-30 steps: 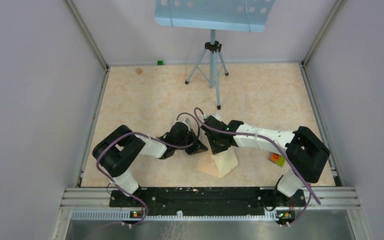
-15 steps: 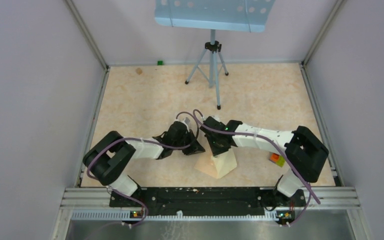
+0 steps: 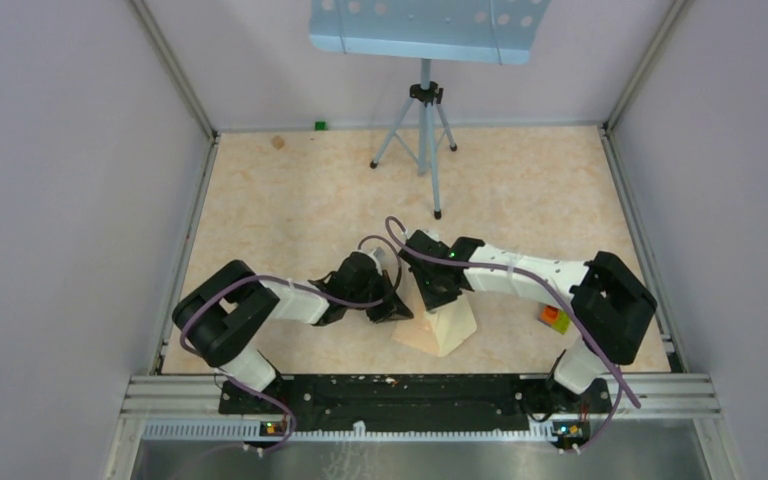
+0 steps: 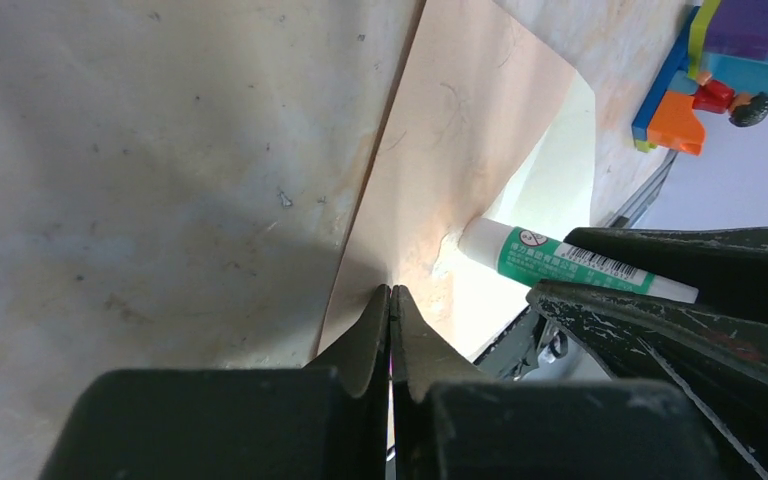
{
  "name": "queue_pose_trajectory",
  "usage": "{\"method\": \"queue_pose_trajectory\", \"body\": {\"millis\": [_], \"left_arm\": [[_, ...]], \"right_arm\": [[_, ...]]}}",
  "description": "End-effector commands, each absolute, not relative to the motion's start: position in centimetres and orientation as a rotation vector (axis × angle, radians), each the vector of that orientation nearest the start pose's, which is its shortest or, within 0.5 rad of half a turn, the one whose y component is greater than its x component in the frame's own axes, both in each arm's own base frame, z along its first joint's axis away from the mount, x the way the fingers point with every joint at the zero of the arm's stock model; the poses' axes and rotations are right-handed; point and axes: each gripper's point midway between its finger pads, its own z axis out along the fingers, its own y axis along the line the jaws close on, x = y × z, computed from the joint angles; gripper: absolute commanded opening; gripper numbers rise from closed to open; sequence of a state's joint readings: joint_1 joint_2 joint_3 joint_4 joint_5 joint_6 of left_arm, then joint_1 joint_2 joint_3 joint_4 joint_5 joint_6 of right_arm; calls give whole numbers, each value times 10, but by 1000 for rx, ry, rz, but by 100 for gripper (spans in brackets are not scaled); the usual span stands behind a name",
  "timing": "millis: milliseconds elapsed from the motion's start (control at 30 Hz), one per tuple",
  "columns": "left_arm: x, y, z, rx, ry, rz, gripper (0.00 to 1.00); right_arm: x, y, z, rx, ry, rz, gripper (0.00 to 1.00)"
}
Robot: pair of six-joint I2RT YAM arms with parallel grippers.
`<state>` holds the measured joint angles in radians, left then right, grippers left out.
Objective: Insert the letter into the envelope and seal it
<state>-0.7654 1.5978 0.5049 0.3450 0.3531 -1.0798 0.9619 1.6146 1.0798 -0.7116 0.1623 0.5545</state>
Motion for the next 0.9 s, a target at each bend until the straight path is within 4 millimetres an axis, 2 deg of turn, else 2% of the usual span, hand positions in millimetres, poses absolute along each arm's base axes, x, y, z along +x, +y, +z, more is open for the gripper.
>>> {"method": "queue_pose_trajectory", "body": {"millis": [0, 300, 667, 867], "left_arm": [[171, -291, -15, -310, 2740, -1076, 0], [171, -283, -17, -340, 2738, -1021, 0], [170, -282, -20, -347, 2741, -1022, 0], [171, -284, -19, -345, 2738, -1027, 0]], "right_arm": [[197, 272, 80, -492, 2674, 208, 0], [208, 269, 69, -473, 2648, 135, 0], [223, 275, 68, -458, 2632, 140, 0], [220, 275, 56, -483, 2659, 119, 0]]}}
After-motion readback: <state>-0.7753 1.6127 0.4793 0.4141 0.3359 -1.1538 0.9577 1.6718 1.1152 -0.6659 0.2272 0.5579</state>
